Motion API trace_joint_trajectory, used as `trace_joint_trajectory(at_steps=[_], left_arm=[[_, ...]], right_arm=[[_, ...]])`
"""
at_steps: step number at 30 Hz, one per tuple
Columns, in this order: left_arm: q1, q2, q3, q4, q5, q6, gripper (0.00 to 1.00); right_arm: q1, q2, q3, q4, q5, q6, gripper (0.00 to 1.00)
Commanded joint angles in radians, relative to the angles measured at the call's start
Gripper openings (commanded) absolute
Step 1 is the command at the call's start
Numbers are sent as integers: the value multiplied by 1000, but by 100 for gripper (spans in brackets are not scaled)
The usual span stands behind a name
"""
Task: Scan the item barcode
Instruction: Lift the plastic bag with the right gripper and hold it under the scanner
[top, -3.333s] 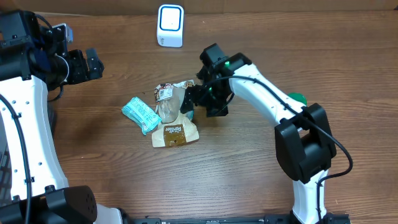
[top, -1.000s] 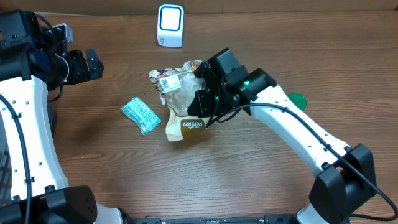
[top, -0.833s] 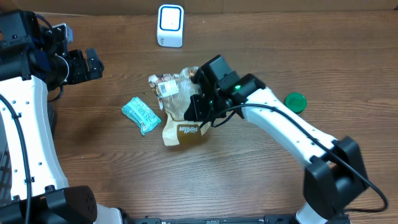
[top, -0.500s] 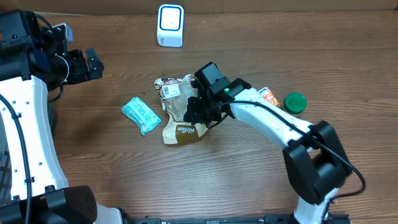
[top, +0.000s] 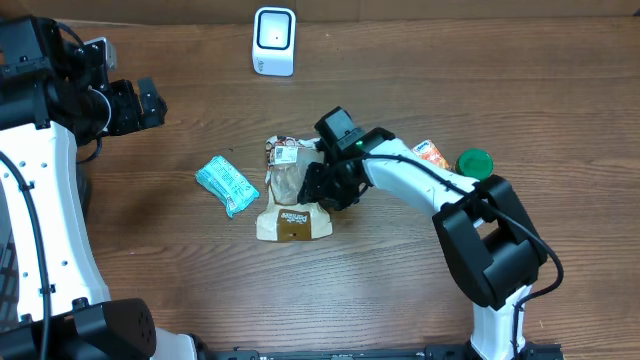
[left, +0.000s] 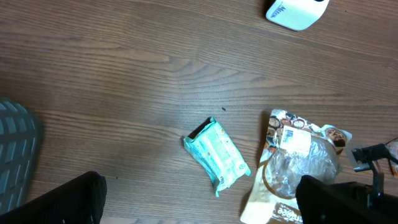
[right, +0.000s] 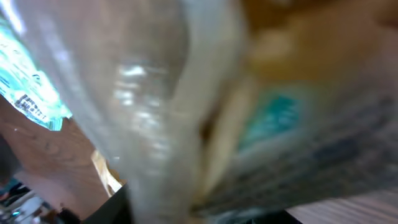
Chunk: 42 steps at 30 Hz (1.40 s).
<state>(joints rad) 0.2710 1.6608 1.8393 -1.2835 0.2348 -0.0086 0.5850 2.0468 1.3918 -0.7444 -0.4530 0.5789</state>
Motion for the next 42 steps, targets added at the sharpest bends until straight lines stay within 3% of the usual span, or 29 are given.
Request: trace_joint_trajectory(at_steps=[1,8,12,16,20,21,24,33,42], left_arm=[[3,3,21,2,1,-16,100],[3,3,21,1,1,-16,100],[3,3,21,1,1,-16,100],[3,3,21,2,1,-16,99],[3,3,21,2,1,-16,100],[3,3,21,2,1,-16,100],[3,3,21,2,1,-16,100],[3,3,21,2,1,-16,100],[3,3,21,2,1,-16,100]], right_arm=[[-22,-10,4,-25,-84,5,43],[-5,-8,3,-27,-84,12,52],[33,8,1,-17,16,100,54],[63,27,1,3,16,106,45],[68,29,2,11,27,106,9],[65,29,2,14,26,105,4],[51,25,15,9,20,89,4],[3,-139,132,-48,-137,-211,4],[2,-233,183,-99,-132,-290,4]])
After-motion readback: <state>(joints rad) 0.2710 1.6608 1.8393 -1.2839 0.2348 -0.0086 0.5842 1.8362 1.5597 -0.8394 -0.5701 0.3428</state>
